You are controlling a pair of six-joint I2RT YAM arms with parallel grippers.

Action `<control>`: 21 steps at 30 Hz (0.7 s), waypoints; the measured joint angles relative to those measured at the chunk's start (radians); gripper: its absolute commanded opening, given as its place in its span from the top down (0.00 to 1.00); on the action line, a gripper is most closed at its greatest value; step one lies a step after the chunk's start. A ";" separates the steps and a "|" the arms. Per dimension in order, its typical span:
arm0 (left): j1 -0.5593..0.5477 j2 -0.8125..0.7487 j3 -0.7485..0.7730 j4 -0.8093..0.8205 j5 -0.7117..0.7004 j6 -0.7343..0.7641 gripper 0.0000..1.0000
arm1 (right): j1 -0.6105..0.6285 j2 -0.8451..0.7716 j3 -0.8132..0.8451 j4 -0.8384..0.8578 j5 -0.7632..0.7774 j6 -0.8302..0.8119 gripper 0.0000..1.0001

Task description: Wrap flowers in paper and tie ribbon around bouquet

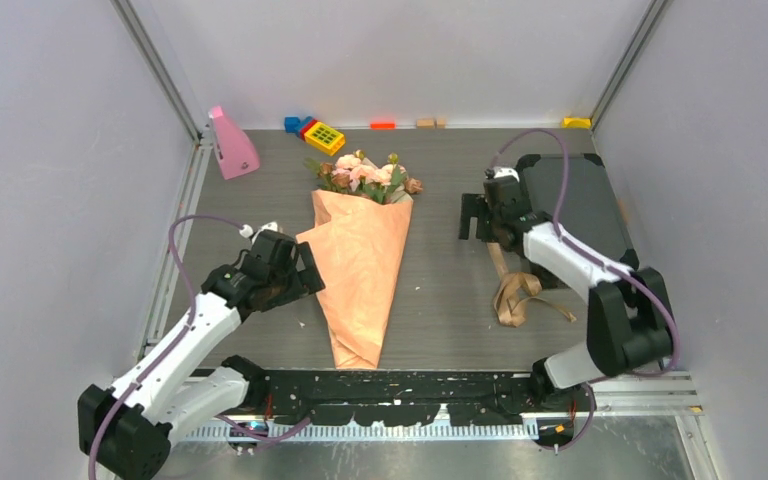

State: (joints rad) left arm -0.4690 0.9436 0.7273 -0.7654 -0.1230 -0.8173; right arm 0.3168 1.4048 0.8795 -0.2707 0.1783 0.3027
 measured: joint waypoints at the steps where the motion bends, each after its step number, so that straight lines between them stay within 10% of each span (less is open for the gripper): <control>1: 0.000 -0.016 0.008 -0.014 -0.018 0.006 0.00 | -0.003 0.043 0.031 -0.007 0.007 -0.021 0.04; 13: 0.000 -0.205 0.015 -0.081 -0.082 0.042 0.00 | -0.123 0.506 0.408 -0.124 -0.077 -0.149 0.41; 18: 0.000 -0.231 0.015 -0.078 -0.067 0.050 0.00 | -0.121 0.546 0.430 -0.151 -0.088 -0.161 0.92; 21: 0.000 -0.233 0.015 -0.071 -0.053 0.060 0.00 | -0.121 0.541 0.429 -0.158 -0.115 -0.157 0.99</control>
State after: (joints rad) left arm -0.4690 0.7109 0.7422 -0.8368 -0.1757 -0.7574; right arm 0.1963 1.9457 1.3083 -0.4286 0.0631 0.1459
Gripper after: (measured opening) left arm 0.994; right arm 0.044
